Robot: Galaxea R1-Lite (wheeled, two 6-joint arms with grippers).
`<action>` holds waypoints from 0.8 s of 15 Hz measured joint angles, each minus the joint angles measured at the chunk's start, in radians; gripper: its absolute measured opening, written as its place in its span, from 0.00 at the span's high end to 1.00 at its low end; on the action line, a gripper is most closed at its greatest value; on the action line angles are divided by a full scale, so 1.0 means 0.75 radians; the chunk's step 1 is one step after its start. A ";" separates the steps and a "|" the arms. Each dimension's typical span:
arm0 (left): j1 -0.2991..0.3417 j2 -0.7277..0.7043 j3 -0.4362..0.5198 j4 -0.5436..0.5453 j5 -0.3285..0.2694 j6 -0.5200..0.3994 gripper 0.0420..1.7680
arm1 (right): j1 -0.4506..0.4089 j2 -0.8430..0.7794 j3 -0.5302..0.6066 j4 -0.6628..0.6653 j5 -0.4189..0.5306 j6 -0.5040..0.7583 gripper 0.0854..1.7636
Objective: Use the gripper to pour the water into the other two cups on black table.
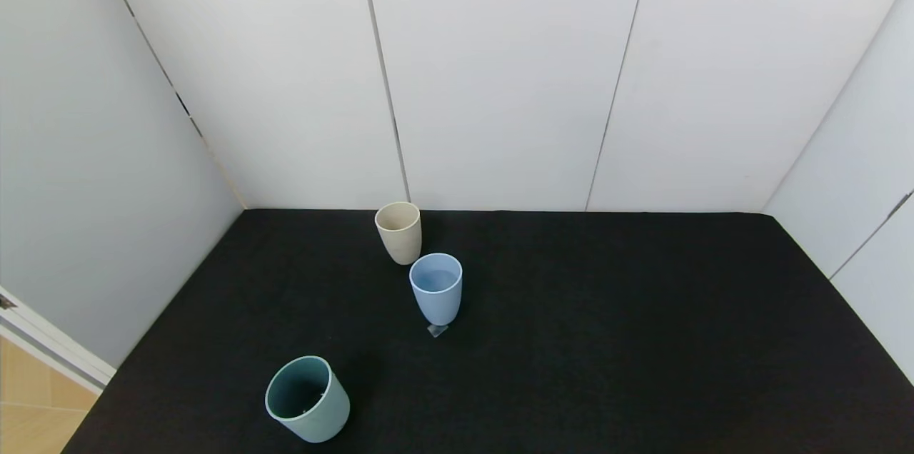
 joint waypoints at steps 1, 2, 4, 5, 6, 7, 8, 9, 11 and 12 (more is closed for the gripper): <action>-0.003 -0.027 0.042 -0.079 0.006 -0.003 0.03 | 0.000 0.000 0.000 0.000 0.000 0.000 0.03; -0.003 -0.044 0.092 -0.171 0.009 -0.001 0.03 | 0.000 0.000 0.000 0.000 0.001 0.000 0.03; -0.004 -0.064 0.197 -0.359 0.007 0.004 0.03 | 0.000 0.000 0.000 0.000 0.000 0.000 0.03; -0.004 -0.069 0.243 -0.413 0.007 0.008 0.03 | 0.000 0.000 0.000 0.000 0.000 0.000 0.03; -0.004 -0.071 0.285 -0.450 0.007 0.012 0.03 | -0.001 0.000 0.000 0.000 0.001 0.000 0.03; -0.004 -0.072 0.319 -0.483 0.006 0.016 0.03 | -0.001 0.000 0.000 0.001 0.000 0.000 0.03; -0.004 -0.074 0.347 -0.510 -0.007 0.014 0.03 | -0.001 0.000 0.000 0.000 0.001 0.000 0.03; -0.004 -0.074 0.357 -0.535 -0.016 0.010 0.03 | -0.001 0.000 0.000 0.000 0.000 0.000 0.03; -0.004 -0.074 0.368 -0.498 -0.017 -0.026 0.03 | 0.000 0.000 0.000 0.000 0.000 0.000 0.03; -0.004 -0.074 0.371 -0.493 -0.017 -0.072 0.03 | 0.000 0.000 0.000 0.000 0.000 0.000 0.03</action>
